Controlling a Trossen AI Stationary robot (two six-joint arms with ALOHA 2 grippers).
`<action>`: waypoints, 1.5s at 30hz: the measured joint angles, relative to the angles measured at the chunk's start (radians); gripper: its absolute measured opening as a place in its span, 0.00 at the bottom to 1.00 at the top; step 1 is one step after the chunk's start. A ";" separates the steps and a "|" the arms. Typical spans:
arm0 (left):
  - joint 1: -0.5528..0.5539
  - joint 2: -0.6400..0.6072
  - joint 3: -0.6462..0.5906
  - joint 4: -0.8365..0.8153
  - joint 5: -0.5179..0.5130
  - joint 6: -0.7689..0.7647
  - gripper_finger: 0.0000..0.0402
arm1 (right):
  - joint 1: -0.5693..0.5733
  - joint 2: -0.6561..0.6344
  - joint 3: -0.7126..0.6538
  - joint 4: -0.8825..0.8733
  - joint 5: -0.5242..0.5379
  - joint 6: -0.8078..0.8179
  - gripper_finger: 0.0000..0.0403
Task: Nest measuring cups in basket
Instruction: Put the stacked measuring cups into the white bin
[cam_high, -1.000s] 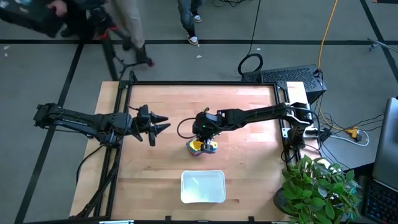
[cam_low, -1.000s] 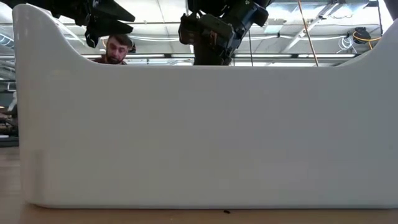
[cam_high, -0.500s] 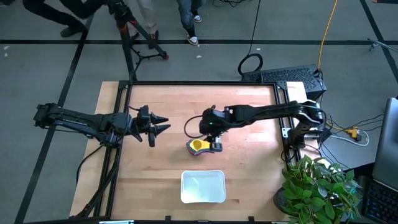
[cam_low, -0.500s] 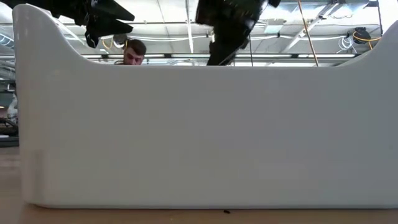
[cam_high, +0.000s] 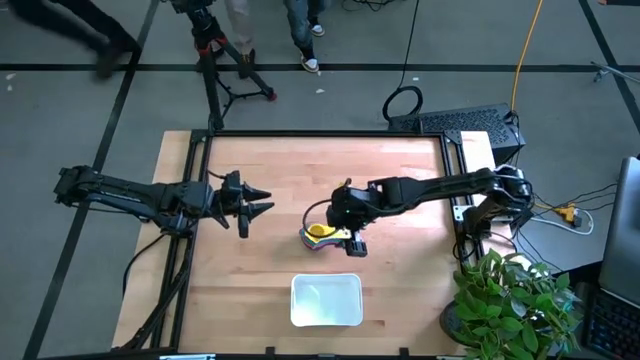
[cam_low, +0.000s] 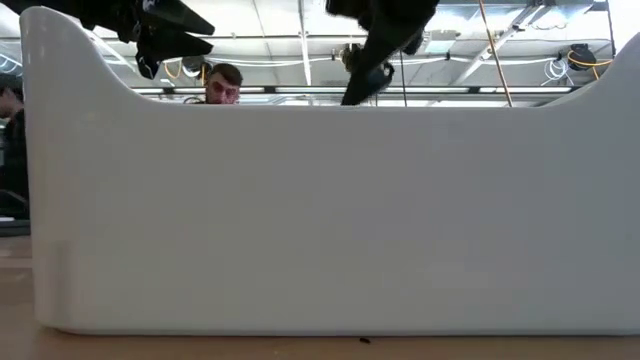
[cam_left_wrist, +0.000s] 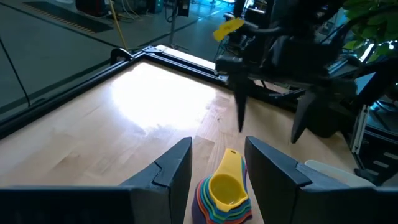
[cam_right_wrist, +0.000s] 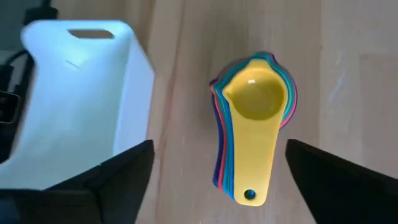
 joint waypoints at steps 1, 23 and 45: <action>0.000 0.000 0.000 -0.001 0.002 0.000 0.37 | -0.004 0.007 -0.012 0.011 0.001 0.006 0.92; 0.000 0.000 0.000 -0.029 0.010 -0.008 0.37 | -0.042 0.172 -0.115 0.180 0.052 0.035 0.99; 0.000 0.000 0.000 -0.045 0.010 -0.019 0.37 | 0.028 0.231 -0.114 0.166 0.181 0.104 0.97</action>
